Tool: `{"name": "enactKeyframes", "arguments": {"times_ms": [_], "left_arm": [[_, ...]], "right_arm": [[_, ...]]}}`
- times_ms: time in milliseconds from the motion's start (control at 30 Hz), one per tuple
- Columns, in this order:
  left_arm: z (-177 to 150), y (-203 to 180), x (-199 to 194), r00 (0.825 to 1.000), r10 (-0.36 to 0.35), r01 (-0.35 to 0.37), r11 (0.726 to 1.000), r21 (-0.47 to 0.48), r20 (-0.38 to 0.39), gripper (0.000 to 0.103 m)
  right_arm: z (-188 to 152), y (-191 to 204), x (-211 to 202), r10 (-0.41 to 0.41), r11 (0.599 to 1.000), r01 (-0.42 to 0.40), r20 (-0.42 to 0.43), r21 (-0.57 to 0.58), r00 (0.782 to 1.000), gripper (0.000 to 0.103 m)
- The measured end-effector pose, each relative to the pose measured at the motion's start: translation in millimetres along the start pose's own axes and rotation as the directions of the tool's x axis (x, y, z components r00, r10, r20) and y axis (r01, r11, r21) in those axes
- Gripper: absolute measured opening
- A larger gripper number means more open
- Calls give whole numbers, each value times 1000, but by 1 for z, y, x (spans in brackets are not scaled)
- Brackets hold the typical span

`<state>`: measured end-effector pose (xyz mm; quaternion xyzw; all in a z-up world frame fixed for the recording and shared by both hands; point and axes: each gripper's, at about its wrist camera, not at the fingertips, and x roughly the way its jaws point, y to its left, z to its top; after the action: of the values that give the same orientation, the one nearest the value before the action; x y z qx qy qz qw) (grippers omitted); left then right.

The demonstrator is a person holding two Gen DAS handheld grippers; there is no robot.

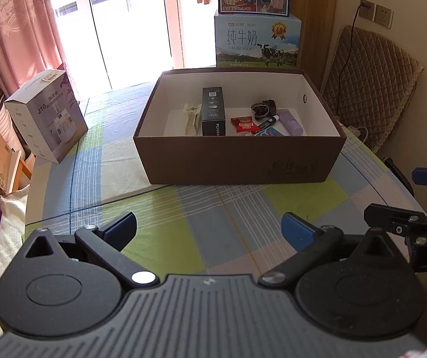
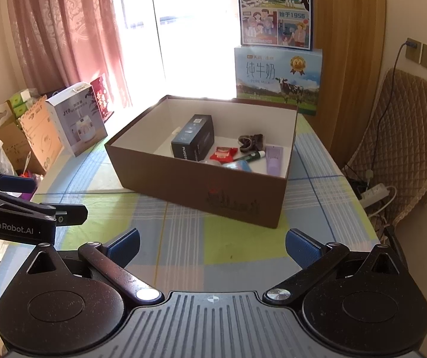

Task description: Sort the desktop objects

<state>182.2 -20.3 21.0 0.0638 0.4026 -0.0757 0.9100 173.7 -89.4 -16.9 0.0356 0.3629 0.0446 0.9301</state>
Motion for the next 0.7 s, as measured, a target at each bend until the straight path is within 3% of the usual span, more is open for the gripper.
{"name": "enactKeyframes", "arguments": {"times_ms": [700], "left_arm": [[-12, 0, 6, 999, 11, -11, 1000, 6, -49, 102]], "right_arm": [[-11, 4, 8, 2, 1000, -3, -47, -7, 999, 101]]}}
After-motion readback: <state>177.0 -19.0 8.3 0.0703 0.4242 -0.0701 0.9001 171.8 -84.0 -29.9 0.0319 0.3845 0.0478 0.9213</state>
